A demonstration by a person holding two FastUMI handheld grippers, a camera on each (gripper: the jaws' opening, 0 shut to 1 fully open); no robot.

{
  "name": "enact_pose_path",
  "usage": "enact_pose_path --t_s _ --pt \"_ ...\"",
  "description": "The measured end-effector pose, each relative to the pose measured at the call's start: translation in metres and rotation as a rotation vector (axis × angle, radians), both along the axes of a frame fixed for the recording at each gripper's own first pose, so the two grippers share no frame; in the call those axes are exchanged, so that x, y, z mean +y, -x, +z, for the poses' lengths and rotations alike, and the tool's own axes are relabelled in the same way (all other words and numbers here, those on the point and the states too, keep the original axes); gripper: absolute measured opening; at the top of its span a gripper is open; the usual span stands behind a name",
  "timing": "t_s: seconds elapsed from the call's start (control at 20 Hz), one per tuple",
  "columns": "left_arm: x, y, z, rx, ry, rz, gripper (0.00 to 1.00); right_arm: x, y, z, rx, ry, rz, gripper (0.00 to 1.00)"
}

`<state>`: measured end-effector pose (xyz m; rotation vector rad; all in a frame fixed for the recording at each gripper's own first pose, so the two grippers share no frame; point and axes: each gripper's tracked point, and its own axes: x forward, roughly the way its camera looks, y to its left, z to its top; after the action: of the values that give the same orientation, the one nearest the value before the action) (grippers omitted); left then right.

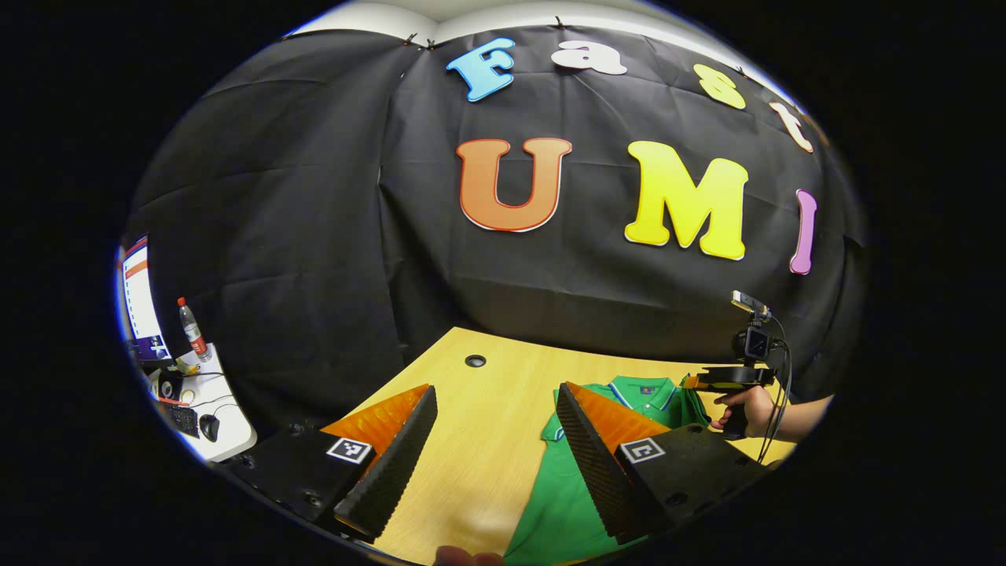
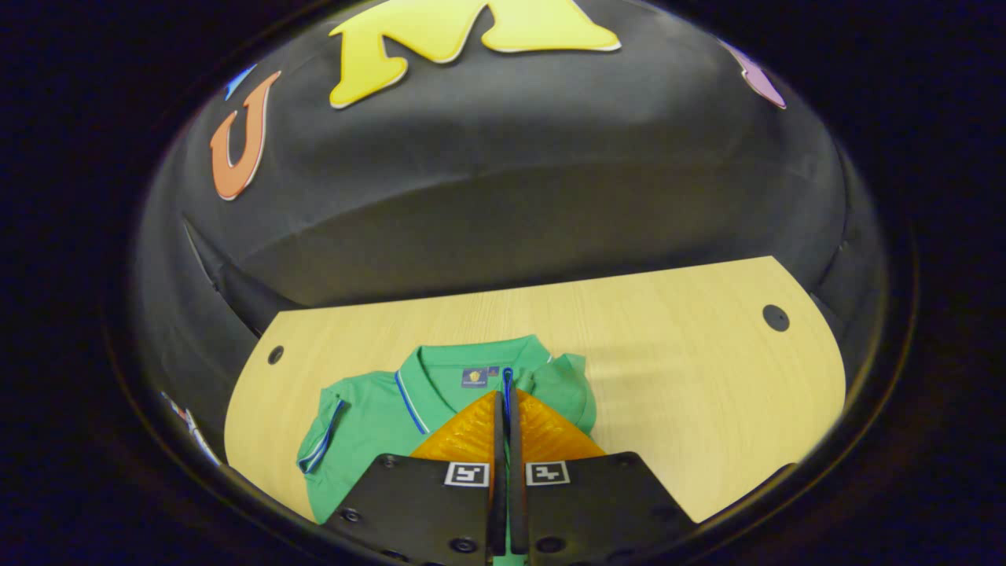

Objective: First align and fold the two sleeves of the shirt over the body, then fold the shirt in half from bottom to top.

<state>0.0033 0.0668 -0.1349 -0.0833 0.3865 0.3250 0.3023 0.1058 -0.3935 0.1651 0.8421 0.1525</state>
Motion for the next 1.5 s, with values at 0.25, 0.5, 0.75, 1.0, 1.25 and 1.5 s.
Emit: enact_pose_path --t_s 0.25,0.5,0.75,1.0,1.25,1.5 --pt "0.009 0.007 -0.006 0.021 0.006 0.0 0.99 0.03 0.009 -0.003 0.025 -0.061 0.053 0.19" --pt "0.003 -0.006 -0.01 0.0 0.035 -0.064 0.98 -0.004 0.007 0.059 -0.1 -0.039 0.029 0.79" --pt "-0.012 -0.034 -0.021 -0.036 0.065 -0.198 0.99 -0.068 0.041 0.134 -0.238 0.07 -0.028 0.93" --pt "-0.048 -0.069 -0.052 -0.058 0.049 -0.436 0.99 -0.097 0.107 0.191 -0.304 0.11 -0.021 0.94" --pt "-0.061 -0.105 -0.092 -0.036 0.114 -0.456 0.99 -0.104 0.18 0.208 -0.285 0.103 -0.008 0.94" --pt "-0.069 -0.142 -0.154 0.05 0.105 -0.477 0.99 -0.096 0.23 0.199 -0.217 0.075 0.014 0.95"
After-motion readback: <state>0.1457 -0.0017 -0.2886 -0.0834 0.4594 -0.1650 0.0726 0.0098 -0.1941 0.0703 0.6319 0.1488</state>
